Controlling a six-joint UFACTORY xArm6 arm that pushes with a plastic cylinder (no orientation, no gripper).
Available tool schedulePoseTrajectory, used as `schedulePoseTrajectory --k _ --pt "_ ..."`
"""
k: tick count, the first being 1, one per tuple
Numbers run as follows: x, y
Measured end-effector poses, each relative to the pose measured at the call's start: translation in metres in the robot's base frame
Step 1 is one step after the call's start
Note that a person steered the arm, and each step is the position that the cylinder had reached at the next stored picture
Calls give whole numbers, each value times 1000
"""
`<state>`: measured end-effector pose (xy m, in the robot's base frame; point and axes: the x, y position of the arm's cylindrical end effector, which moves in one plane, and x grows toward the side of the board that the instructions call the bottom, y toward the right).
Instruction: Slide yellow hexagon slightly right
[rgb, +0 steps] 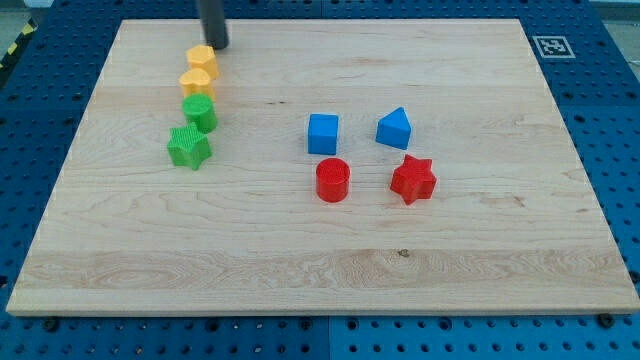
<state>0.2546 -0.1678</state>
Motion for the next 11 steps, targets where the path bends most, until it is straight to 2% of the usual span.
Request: schedulePoseTrajectory --k 1,2,4,8,10,11 --pt "27 -17" --pt "33 -24" --pt "48 -99" --pt "48 -18" --pt "67 -10" --pt "57 14"
